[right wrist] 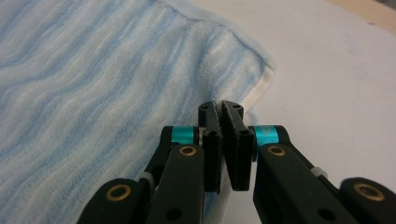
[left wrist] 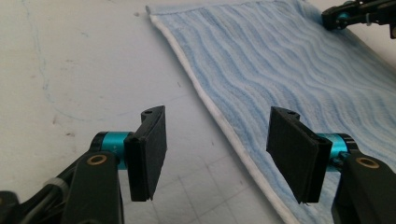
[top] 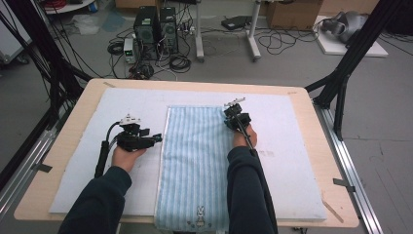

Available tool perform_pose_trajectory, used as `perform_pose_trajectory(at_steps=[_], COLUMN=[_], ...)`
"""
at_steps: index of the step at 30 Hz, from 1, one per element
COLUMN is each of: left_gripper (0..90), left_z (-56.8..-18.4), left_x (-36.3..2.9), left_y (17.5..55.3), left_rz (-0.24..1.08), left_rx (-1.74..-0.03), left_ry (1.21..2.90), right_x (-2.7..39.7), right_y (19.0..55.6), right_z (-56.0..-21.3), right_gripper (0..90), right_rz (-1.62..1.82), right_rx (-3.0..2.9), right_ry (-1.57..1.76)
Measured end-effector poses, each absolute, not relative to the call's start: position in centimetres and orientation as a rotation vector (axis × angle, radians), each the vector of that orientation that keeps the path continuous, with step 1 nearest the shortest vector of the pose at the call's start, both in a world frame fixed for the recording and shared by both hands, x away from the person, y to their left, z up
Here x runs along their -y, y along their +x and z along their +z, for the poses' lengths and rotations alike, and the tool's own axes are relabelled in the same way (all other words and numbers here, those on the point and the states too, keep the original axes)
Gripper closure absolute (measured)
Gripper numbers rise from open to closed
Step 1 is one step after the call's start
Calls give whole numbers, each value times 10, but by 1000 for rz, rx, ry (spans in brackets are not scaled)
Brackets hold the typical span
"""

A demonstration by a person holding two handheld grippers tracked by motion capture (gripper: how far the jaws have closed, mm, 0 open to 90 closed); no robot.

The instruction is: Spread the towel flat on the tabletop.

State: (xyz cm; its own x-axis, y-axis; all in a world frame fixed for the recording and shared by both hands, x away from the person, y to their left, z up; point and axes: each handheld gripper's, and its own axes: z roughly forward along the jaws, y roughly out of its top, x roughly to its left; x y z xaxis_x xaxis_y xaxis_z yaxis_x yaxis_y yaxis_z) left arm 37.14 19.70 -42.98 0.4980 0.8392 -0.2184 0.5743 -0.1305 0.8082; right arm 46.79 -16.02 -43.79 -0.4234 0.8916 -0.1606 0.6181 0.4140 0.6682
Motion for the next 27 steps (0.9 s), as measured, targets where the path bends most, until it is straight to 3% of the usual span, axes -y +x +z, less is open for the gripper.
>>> perform_pose_trajectory(at_steps=[2,4,6,12,19,27], left_gripper=[375,381,377,388,439,568], left_z=[-429,-429,-432,-435,-436,-438], left_x=[-195,-195,-194,-193,-186,-172], left_y=[369,367,366,360,352,344], left_rz=[358,354,351,340,308,269], left_rx=[-1181,-1178,-1179,-1163,-1124,-1114], left_ry=[1815,1803,1812,1823,1861,1913], right_x=[165,170,171,174,193,209], right_y=[470,470,468,451,416,360], right_z=[-440,-440,-436,-407,-389,-402], right_gripper=[849,717,647,592,602,586], right_rz=[726,803,832,937,1006,1034], right_rx=[-2120,-2079,-2090,-2119,-2156,-2188], right_ry=[1340,1431,1409,1249,1182,1224])
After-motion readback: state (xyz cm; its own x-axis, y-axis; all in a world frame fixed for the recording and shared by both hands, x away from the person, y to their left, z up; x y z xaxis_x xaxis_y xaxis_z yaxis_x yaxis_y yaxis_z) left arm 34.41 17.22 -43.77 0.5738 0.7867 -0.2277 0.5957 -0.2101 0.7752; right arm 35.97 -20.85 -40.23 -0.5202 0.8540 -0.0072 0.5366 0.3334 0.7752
